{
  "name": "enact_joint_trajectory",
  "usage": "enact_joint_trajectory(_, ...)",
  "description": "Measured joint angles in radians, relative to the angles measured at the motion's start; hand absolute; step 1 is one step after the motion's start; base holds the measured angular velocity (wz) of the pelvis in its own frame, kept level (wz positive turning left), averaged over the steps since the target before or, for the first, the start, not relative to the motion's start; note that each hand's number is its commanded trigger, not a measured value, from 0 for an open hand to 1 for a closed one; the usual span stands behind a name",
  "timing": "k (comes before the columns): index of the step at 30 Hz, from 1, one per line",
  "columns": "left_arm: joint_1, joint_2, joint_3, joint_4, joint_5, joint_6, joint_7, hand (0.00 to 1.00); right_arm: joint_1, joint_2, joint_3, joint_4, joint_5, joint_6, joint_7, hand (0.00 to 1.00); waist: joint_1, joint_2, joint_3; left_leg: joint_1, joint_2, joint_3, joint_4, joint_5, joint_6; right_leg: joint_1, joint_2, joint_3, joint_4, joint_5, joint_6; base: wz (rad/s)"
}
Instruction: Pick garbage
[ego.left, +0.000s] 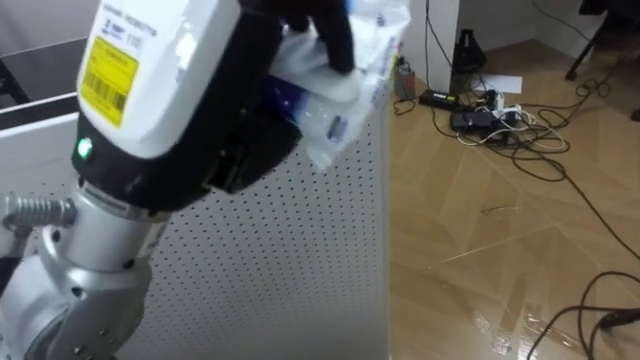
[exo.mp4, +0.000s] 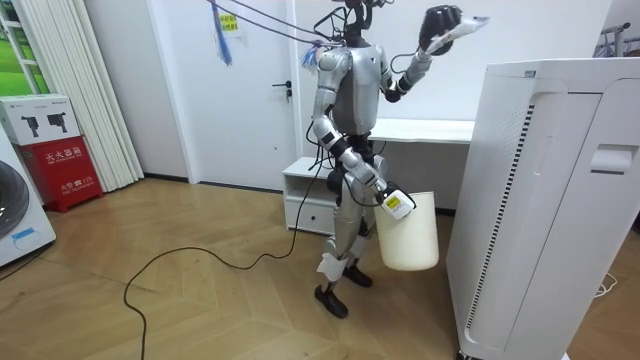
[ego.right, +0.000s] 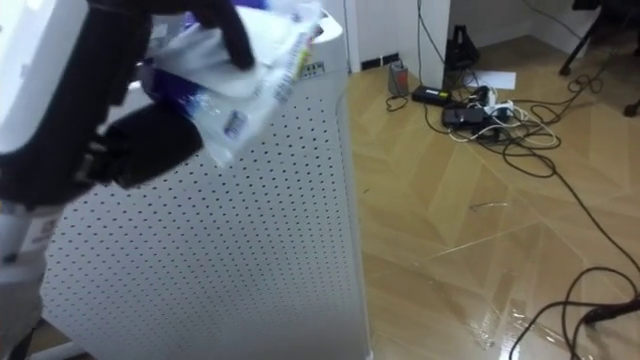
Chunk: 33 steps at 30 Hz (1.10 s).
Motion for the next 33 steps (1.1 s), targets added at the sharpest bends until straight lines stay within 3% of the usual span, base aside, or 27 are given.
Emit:
enact_joint_trajectory(4,0.001,-0.003,-0.011,0.002,-0.028,-0.003,-0.016,1.0,0.001,-0.003,0.002,0.01,0.024,0.0,-0.005,1.0,0.003,0.001,0.0031,-0.003,0.001,0.0,0.003,0.0,0.0,-0.003,0.001,-0.003,0.013,0.0,0.0,0.02)
enact_joint_trajectory(6,0.004,-0.003,-0.011,0.001,-0.05,-0.003,-0.035,1.0,0.001,-0.007,0.002,0.021,0.041,0.0,-0.005,1.0,0.004,0.004,-0.0005,-0.017,-0.001,-0.001,0.009,0.001,0.001,-0.013,-0.002,-0.008,0.017,-0.001,0.0,0.02)
enact_joint_trajectory(13,0.024,-0.015,-0.039,0.037,-0.058,-0.013,-0.087,1.0,-0.014,-0.002,0.026,0.032,0.05,0.0,-0.004,1.0,0.006,-0.006,0.0018,-0.032,-0.001,-0.005,0.02,0.002,0.002,-0.027,-0.002,-0.015,0.02,0.0,0.0,0.02)
enact_joint_trajectory(17,0.058,-0.041,-0.079,0.161,-0.108,-0.013,-0.089,1.0,-0.074,-0.002,0.051,0.071,0.101,0.0,-0.007,1.0,0.001,-0.017,0.0086,-0.058,0.0,-0.018,0.027,0.004,0.002,-0.051,-0.003,-0.027,0.036,-0.001,-0.001,0.09)
enact_joint_trajectory(18,0.082,-0.048,-0.094,0.192,-0.108,-0.013,-0.089,1.0,-0.097,0.004,0.061,0.094,0.115,0.0,-0.011,1.0,-0.002,-0.027,0.0144,-0.068,-0.001,-0.024,0.029,0.004,0.002,-0.052,-0.003,-0.035,0.036,-0.001,-0.001,0.15)
enact_joint_trajectory(19,0.091,-0.048,-0.107,0.207,-0.108,-0.012,-0.089,1.0,-0.109,0.009,0.065,0.108,0.118,0.0,-0.014,1.0,-0.002,-0.029,0.0108,-0.075,-0.002,-0.029,0.036,0.004,0.002,-0.06,-0.004,-0.041,0.037,-0.001,-0.001,0.19)
enact_joint_trajectory(24,0.106,-0.059,-0.162,0.379,-0.105,-0.015,-0.122,1.0,-0.215,0.032,0.096,0.2,0.157,-0.021,-0.049,1.0,0.002,-0.057,0.013,-0.173,-0.005,-0.057,0.08,0.005,-0.001,-0.129,-0.005,-0.069,0.048,0.003,-0.008,0.18)
enact_joint_trajectory(27,0.106,-0.084,-0.168,0.47,-0.105,-0.014,-0.124,1.0,-0.281,0.061,0.095,0.277,0.172,-0.036,-0.05,1.0,-0.001,-0.059,0.0147,-0.206,-0.006,-0.072,0.097,0.006,-0.002,-0.149,-0.006,-0.091,0.051,0.006,-0.012,0.15)
enact_joint_trajectory(33,0.124,-0.118,-0.207,0.62,-0.108,-0.015,-0.125,1.0,-0.353,0.078,0.096,0.357,0.228,-0.056,-0.048,1.0,0.002,-0.065,0.0189,-0.245,-0.007,-0.087,0.105,0.01,-0.006,-0.182,-0.006,-0.099,0.056,0.006,-0.013,0.08)
